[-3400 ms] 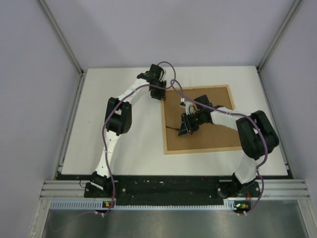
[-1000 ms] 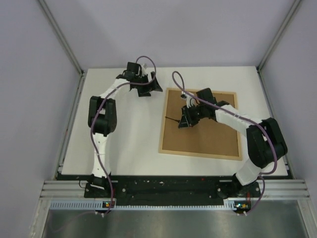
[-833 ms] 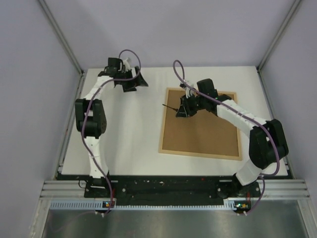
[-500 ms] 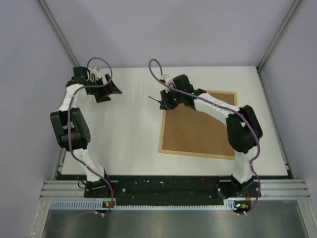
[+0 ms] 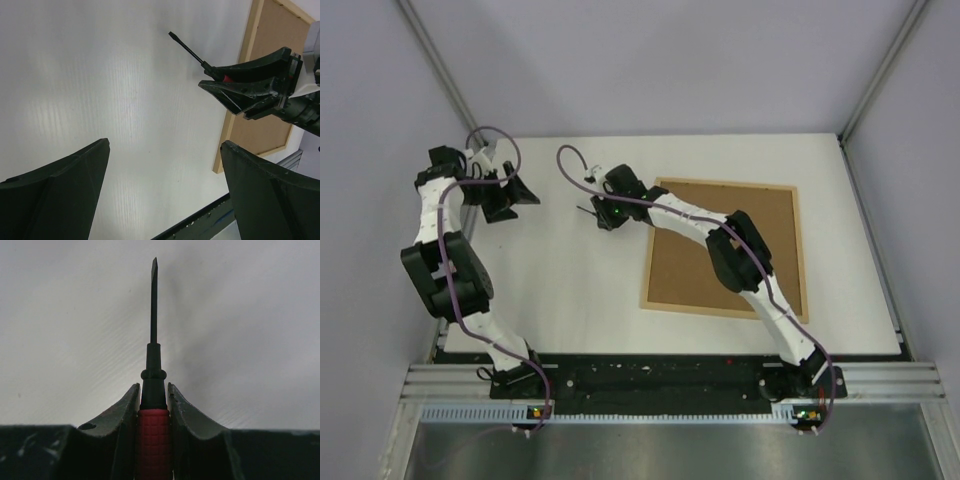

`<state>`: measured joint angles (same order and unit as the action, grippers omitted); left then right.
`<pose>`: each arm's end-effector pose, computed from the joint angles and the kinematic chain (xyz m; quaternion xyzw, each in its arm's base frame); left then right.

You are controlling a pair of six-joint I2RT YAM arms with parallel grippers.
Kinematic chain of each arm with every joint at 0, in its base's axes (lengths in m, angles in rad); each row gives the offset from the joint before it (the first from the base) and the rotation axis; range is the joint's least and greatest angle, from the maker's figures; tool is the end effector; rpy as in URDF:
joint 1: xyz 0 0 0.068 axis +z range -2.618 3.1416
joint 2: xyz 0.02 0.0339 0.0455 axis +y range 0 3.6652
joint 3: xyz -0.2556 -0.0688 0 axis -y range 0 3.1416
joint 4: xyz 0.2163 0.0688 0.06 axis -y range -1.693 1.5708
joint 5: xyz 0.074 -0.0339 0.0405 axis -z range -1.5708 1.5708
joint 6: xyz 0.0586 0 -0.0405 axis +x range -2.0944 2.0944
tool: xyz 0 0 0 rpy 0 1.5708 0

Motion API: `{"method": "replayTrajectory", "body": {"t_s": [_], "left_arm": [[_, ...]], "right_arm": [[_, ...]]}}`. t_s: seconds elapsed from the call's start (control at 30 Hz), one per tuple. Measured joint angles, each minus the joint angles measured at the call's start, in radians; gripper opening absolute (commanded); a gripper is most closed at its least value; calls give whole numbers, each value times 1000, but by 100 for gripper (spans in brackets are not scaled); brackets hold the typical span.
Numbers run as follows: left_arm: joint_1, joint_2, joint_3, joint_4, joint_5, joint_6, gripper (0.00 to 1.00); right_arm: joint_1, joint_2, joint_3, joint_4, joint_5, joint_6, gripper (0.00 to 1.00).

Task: Take the photo out of the frame
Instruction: Place the screwdriver at the center of the board.

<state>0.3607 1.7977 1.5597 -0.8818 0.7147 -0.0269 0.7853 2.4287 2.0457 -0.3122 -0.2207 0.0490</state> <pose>0.3442 0.0888 0.2634 -0.0991 0.9111 -0.3014 0.2632 0.3708 0.3889 0.1715 -0.3675 0.8231 0.2619 0.3448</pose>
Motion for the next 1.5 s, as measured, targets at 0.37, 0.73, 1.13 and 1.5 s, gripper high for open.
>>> {"method": "replayTrajectory", "body": {"t_s": [0.37,0.73,1.13,1.5], "left_arm": [[89,-66,-47,-55,26,51,99],[86,-148,-49,-67,51,84,99],[62,-230,-58,-111,73,172,99],[-204,-404,-179,-134,35,266,98]], "right_arm": [[26,55,17,8,37,-18,64],[43,50,20,2,51,-104,89],[43,-346,-119,-159,93,-297,90],[44,-1040,-745,-261,-48,-499,82]]}}
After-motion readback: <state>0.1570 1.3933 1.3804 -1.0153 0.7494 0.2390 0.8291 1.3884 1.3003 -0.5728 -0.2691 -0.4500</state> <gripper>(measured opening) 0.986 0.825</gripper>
